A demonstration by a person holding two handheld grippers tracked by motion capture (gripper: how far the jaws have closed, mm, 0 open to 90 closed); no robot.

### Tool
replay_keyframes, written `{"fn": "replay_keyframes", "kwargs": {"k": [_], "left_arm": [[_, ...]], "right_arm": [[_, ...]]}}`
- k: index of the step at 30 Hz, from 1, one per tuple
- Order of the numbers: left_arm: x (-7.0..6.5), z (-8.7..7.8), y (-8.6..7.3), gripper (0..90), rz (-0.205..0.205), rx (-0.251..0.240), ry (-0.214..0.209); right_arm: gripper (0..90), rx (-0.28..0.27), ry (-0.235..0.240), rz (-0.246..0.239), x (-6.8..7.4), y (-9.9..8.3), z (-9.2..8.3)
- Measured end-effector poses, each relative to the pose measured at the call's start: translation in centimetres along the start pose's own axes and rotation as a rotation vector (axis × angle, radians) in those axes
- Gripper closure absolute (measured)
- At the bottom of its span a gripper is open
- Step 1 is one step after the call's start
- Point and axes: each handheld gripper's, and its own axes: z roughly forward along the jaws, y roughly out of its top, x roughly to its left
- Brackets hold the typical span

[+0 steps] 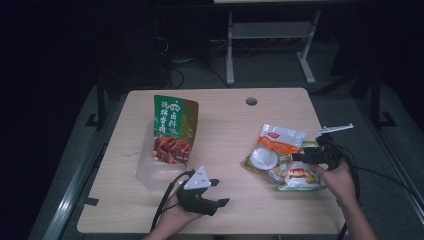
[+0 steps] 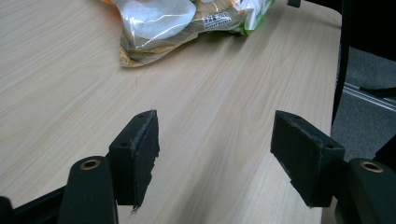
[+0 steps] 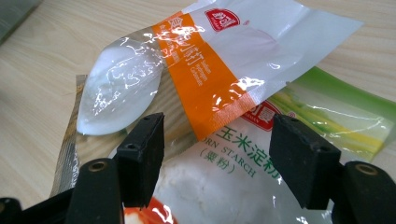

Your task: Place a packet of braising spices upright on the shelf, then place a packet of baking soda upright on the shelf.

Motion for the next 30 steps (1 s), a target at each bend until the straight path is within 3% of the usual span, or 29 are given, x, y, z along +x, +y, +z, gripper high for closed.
{"fn": "replay_keyframes", "kwargs": {"k": [7, 13, 22, 26, 30], "left_arm": [[0.1, -0.1, 0.0, 31.9, 0.000, -0.003, 0.002], [0.1, -0.3, 0.0, 31.8, 0.005, -0.004, 0.003], [0.1, -0.3, 0.1, 31.8, 0.012, -0.008, 0.003], [0.1, -0.3, 0.0, 31.8, 0.009, -0.003, 0.000], [0.2, -0.2, 0.0, 31.8, 0.007, -0.006, -0.001]], "right_arm": [[35.1, 0.015, 0.022, 0.021, -0.1, 0.5, 1.1], [35.5, 0.022, 0.029, -0.001, 0.2, 0.9, 1.6], [39.3, 0.009, 0.055, 0.052, -0.4, 1.3, 2.1], [47.3, 0.009, 0.069, 0.069, -0.6, 1.4, 2.6], [64.0, -0.025, 0.096, 0.091, -0.9, 1.4, 2.6]]}}
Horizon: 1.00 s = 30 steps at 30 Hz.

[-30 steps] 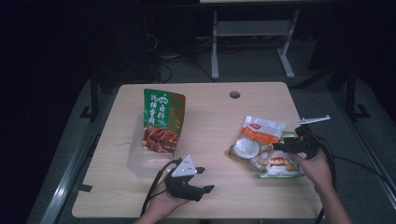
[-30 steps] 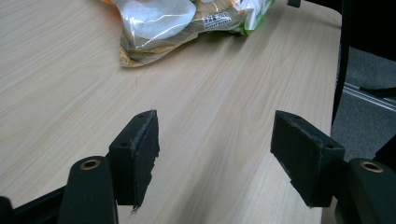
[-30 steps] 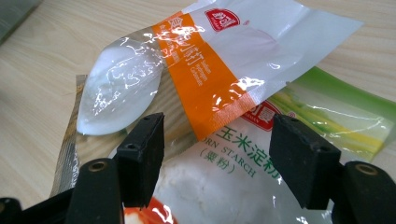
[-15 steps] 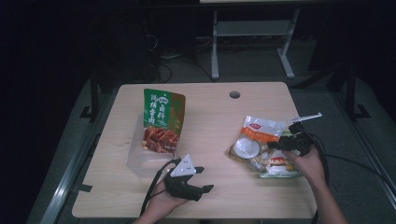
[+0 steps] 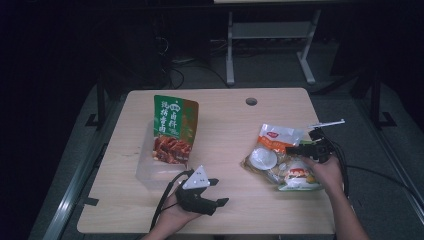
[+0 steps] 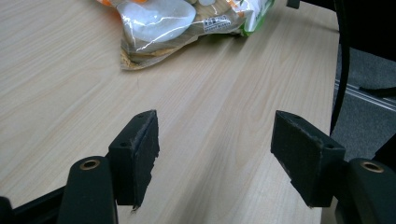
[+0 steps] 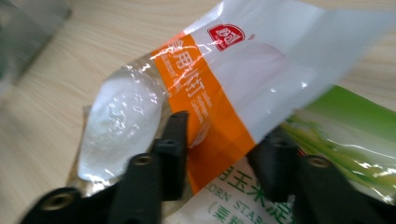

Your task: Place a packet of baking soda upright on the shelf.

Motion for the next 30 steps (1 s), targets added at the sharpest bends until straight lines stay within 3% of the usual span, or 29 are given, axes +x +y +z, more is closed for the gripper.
{"fn": "replay_keyframes", "kwargs": {"k": [9, 17, 22, 30], "left_arm": [[0.1, 0.1, 0.0, 31.9, -0.010, -0.001, -0.003], [0.0, 0.5, 0.2, 31.8, -0.022, 0.002, -0.012], [0.4, 0.7, 0.4, 31.4, -0.034, 0.000, -0.006], [0.8, 1.7, 1.3, 28.2, -0.034, -0.021, 0.016]], "right_arm": [[89.2, 0.001, 0.060, -0.051, 1.0, 0.2, -0.1], [89.8, -0.027, 0.071, -0.179, 3.9, 0.8, -1.6], [89.8, -0.088, 0.126, -0.250, 5.8, 0.9, -2.7], [89.9, -0.123, 0.193, -0.409, 8.5, 0.4, -3.8]]}}
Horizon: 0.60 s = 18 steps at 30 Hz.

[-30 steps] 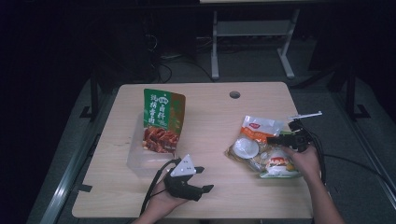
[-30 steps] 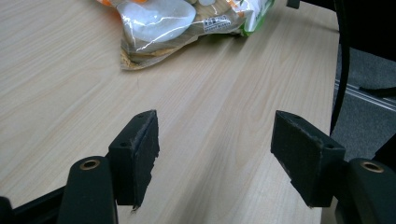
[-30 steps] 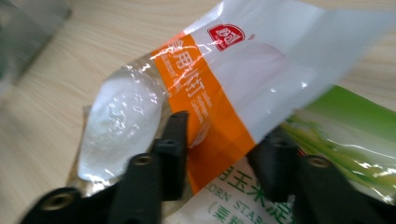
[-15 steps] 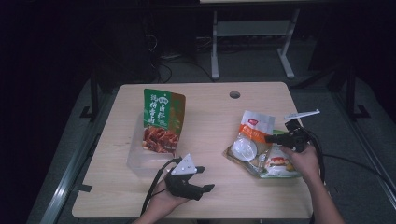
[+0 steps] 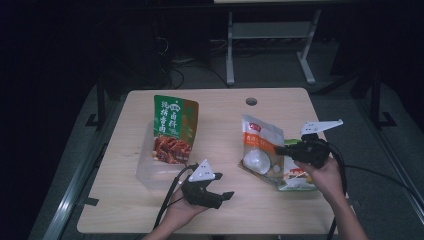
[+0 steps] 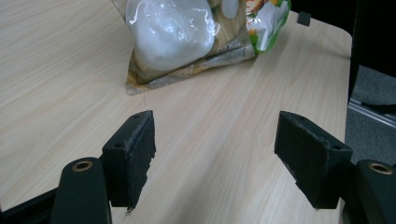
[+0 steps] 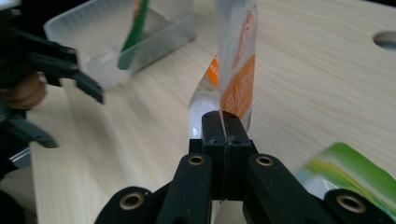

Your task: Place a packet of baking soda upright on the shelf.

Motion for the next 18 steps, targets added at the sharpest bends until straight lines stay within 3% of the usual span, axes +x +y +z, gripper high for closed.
{"fn": "replay_keyframes", "kwargs": {"k": [7, 18], "left_arm": [[0.8, 0.3, 0.4, 27.5, -0.053, -0.036, 0.036], [1.3, 1.2, 0.5, 27.6, -0.072, -0.036, 0.052]], "right_arm": [[90.0, 0.012, 0.046, -0.131, 2.7, 0.9, 0.3], [90.0, -0.025, 0.161, -0.214, 4.0, 0.5, 0.2]]}}
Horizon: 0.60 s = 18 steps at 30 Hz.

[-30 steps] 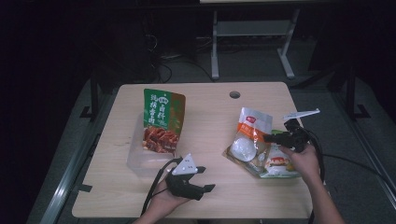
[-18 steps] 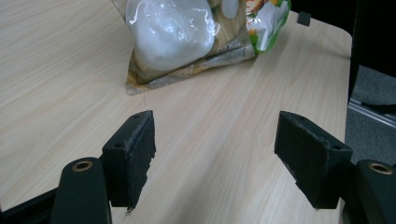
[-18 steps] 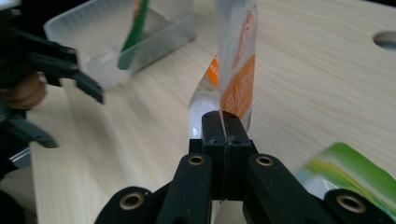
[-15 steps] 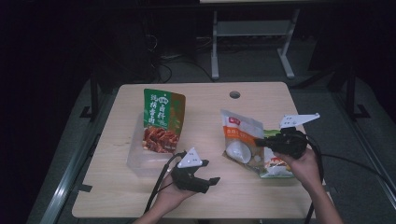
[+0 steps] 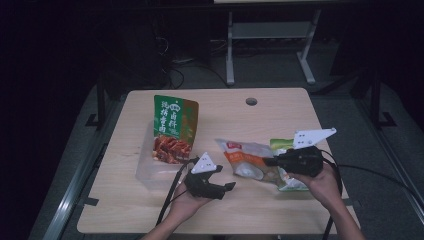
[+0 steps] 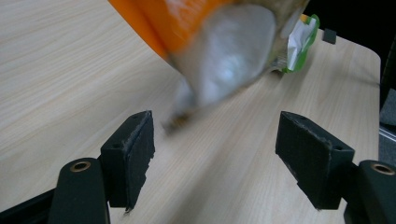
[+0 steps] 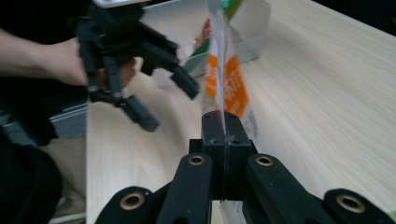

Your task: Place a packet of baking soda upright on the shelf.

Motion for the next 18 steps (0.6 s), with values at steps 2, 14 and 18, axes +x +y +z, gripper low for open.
{"fn": "replay_keyframes", "kwargs": {"k": [2, 14, 18], "left_arm": [[0.0, 0.3, 0.0, 27.6, -0.009, 0.000, -0.007], [0.3, 2.4, 1.0, 45.1, -0.025, -0.001, -0.081], [0.1, 2.8, 1.2, 54.6, -0.010, -0.018, -0.089]], "right_arm": [[90.0, 0.007, 0.024, -0.006, 0.1, -0.3, 0.0], [89.8, 0.008, 0.093, 0.026, -0.5, -2.4, 0.0], [89.6, 0.026, 0.083, 0.024, -0.4, -2.7, 0.1]]}}
